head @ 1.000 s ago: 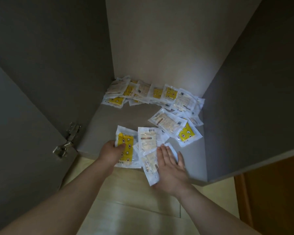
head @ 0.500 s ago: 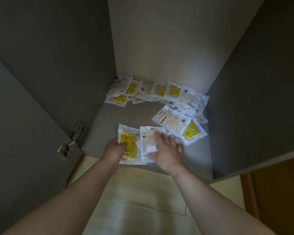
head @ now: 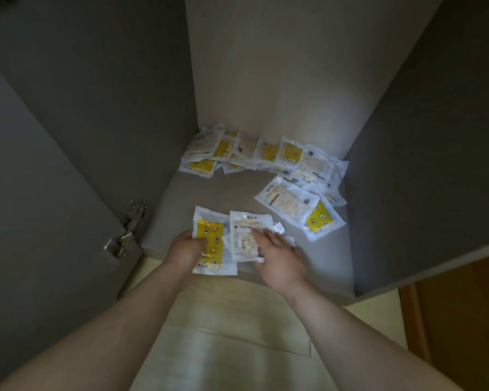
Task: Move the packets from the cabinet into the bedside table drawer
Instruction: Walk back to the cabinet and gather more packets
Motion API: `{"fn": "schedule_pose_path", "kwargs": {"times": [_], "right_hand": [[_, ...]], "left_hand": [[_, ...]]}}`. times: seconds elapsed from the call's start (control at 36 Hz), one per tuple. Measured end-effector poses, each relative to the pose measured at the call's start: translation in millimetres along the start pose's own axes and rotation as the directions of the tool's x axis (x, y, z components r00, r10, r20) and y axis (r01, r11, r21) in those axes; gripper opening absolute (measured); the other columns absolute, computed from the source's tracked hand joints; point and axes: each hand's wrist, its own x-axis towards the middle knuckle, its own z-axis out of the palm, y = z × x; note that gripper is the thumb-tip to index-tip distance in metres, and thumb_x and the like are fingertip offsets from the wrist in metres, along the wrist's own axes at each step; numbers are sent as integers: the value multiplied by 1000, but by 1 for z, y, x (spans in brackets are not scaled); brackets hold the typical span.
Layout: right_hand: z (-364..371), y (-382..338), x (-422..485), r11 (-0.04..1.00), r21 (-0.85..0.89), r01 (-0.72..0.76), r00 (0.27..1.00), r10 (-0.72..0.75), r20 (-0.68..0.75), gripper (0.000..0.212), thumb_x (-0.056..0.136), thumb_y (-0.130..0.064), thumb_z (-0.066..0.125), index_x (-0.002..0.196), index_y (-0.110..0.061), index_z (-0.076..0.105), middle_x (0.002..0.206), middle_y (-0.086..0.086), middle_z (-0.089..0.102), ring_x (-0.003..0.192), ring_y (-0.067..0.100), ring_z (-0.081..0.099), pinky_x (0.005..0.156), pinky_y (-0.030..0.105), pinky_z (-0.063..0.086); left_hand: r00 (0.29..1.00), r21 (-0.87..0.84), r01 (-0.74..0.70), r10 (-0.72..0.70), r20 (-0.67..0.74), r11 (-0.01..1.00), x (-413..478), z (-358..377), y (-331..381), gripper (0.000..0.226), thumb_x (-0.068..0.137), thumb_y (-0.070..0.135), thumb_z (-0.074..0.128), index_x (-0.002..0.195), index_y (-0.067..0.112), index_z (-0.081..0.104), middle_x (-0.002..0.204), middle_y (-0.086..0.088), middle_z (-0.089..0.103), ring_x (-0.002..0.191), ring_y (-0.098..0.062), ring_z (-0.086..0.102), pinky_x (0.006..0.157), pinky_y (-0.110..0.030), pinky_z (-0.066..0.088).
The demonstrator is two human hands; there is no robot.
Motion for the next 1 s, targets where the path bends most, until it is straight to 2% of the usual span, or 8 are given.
{"fn": "schedule_pose_path", "kwargs": {"times": [0.11, 0.17, 0.25, 0.39, 0.5, 0.58, 0.83, 1.0], "right_hand": [[-8, 6, -7, 993, 118, -15, 994, 28, -108, 54, 95, -16, 44, 145, -32, 31, 147, 0, 42, 131, 21, 43, 100, 26, 37], [-14, 6, -5, 959, 259, -116, 975, 160, -153, 36, 98, -22, 42, 133, -29, 49, 118, 7, 63, 108, 28, 58, 82, 29, 43], [-14, 9, -1, 744, 654, -139, 911, 354, -209, 21, 99, -30, 43, 93, -16, 58, 79, 6, 55, 82, 24, 52, 67, 27, 35], [-15, 11, -2, 375, 924, -71, 855, 500, -138, 21, 98, -25, 46, 104, -9, 57, 87, 4, 58, 83, 21, 54, 70, 26, 38], [-27, 13, -1, 31, 997, -67, 827, 561, 38, 17, 97, -31, 49, 89, -17, 55, 89, 3, 60, 80, 20, 58, 70, 30, 47], [-34, 14, 1, -69, 996, -57, 833, 546, 86, 26, 96, -33, 51, 113, -13, 54, 102, 4, 62, 93, 22, 59, 71, 29, 49], [-30, 3, 8, -133, 984, -118, 902, 400, 162, 49, 87, -39, 64, 127, -15, 52, 119, 10, 63, 104, 29, 64, 85, 45, 54], [-29, -4, 8, 119, 984, -131, 927, 366, 79, 57, 73, -34, 79, 119, -11, 53, 119, 3, 61, 111, 21, 56, 101, 42, 43]], "left_hand": [[1000, -27, -12, 12, -19, 1000, -5, -1, 3, 16, 94, 2, 47, 86, 9, 58, 85, -10, 63, 75, -27, 60, 69, -32, 49], [998, -36, -33, 31, -56, 999, -6, -3, 5, 15, 94, 4, 48, 85, 12, 58, 88, -10, 63, 80, -28, 60, 72, -32, 48], [991, -77, -88, 79, -107, 993, -9, -5, 10, 10, 93, 5, 51, 99, 8, 58, 101, -16, 63, 84, -29, 61, 71, -32, 49], [985, -160, -148, 130, -117, 976, -14, -3, 26, 15, 89, 6, 60, 104, 9, 60, 94, -9, 64, 75, -21, 61, 59, -27, 47], [986, -221, -139, 115, -119, 965, -17, 2, 43, 15, 90, 6, 60, 103, 14, 58, 98, -8, 63, 87, -26, 61, 77, -37, 50], [993, -177, -79, 62, -102, 981, -14, 8, 45, 14, 92, 4, 54, 102, 13, 57, 103, -13, 63, 88, -28, 60, 84, -43, 50], [994, -246, 14, 14, 109, 969, -15, 26, 42, 15, 97, 4, 43, 94, 9, 58, 87, -10, 61, 77, -26, 59, 80, -45, 49], [958, -358, 69, 38, 283, 931, -14, 23, 39, 38, 87, 28, 62, 121, 13, 59, 112, -9, 68, 98, -25, 67, 68, -35, 59]]}}
